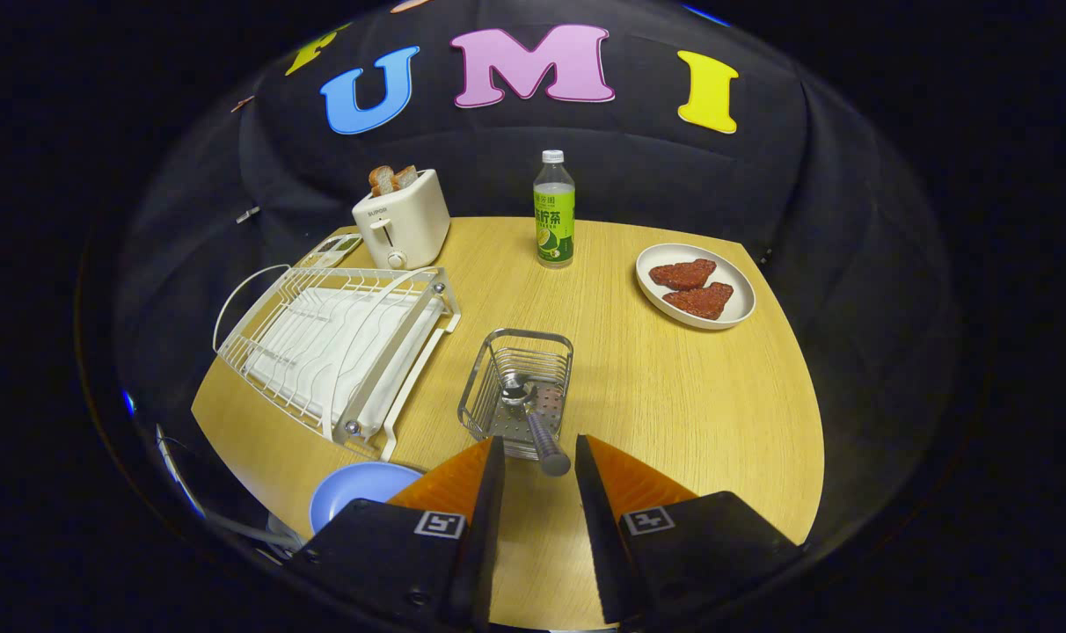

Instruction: Take the plate from the dish rack, then take the spoon from the basket and place it into the plate.

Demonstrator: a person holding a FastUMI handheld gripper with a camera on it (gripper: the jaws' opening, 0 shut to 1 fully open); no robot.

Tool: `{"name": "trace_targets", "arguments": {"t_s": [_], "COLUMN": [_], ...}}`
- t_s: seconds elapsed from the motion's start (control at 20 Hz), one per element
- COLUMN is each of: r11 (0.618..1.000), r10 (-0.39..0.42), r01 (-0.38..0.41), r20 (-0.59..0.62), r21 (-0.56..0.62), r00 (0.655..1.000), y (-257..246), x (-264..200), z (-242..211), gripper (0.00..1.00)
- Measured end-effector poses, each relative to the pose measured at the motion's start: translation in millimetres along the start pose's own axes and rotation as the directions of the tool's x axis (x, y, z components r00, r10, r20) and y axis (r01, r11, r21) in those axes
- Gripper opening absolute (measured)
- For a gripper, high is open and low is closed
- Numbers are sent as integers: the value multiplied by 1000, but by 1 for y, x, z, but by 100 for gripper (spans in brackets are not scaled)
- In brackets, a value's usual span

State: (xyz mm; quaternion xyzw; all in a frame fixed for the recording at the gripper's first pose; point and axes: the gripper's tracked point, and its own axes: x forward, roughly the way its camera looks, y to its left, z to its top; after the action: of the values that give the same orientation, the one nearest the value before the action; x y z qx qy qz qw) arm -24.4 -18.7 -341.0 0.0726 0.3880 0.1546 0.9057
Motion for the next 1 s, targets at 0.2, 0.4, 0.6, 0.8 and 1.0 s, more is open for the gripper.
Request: {"name": "trace_targets", "arguments": {"t_s": [0.2,0.4,0.6,0.8,1.0], "r11": [1000,999,999,999,998], "r10": [12,36,33,36,49], "r01": [-12,-35,-33,-36,-52], "r20": [-28,-38,-17,14,61], "r21": [1,21,26,25,41], "r00": [1000,999,999,999,997], "y": [2,5,7,4,0], "x": [12,14,5,-17,-50], "z": [-3,-2,1,9,21], "gripper": [35,15,12,12,12]}}
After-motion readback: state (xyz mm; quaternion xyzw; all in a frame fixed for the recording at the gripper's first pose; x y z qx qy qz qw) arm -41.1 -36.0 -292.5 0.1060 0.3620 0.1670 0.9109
